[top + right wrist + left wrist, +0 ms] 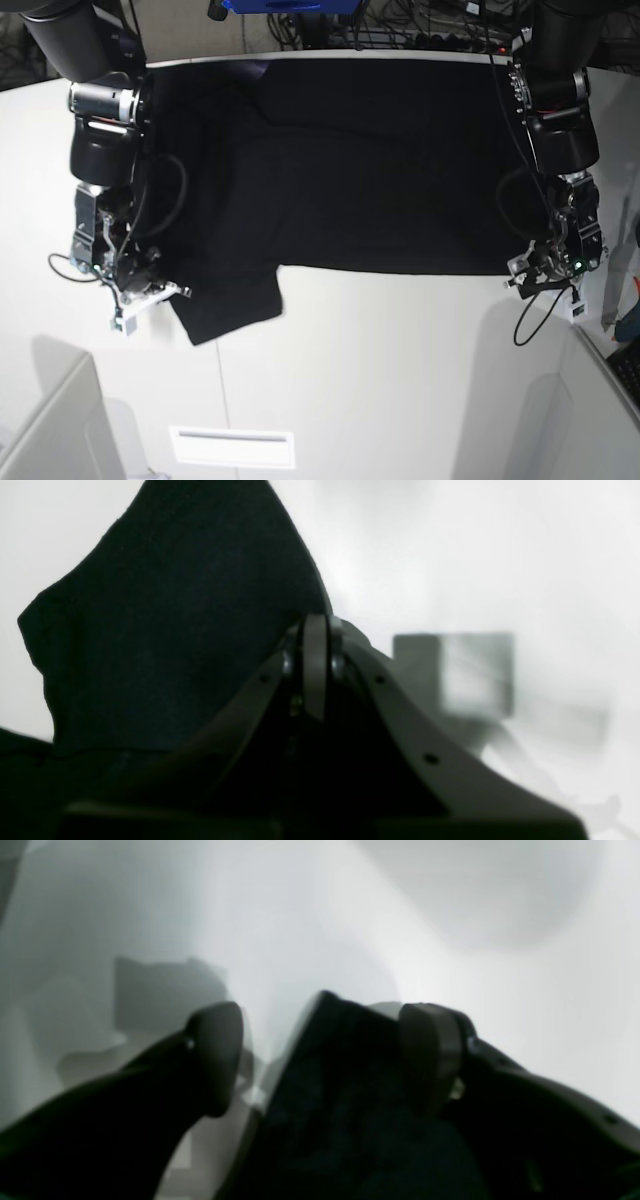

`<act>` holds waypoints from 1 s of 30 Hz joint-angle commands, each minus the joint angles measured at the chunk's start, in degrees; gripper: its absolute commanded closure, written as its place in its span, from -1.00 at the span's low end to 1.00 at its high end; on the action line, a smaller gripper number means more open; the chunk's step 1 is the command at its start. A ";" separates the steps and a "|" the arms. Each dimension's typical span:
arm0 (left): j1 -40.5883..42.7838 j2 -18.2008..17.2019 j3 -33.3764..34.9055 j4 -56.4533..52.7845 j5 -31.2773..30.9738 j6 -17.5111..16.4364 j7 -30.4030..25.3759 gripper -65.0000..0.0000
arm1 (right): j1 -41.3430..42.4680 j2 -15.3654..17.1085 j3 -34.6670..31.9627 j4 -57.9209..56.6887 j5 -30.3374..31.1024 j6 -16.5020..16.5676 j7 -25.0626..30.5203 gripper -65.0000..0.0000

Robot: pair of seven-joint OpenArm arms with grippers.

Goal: Fold the T-shirt properly
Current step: 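Move both grippers down to the shirt's hem corners and grasp, then fold the hem up over the shoulders with both grippers and release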

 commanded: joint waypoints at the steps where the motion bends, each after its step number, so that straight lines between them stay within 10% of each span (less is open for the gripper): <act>1: -0.93 -0.31 -0.07 0.43 -0.79 -0.22 0.79 -0.13 | 1.25 0.42 -0.10 0.66 -0.25 -0.07 -0.29 1.00; 6: -2.07 0.13 -0.07 -4.85 -0.53 -0.22 -1.58 1.00 | 0.82 0.42 0.08 0.66 -0.25 -0.07 -0.11 1.00; 30: 13.14 -0.05 -6.93 28.29 -0.88 -9.72 7.30 1.00 | -16.94 0.33 0.26 39.87 -0.16 0.01 -4.77 1.00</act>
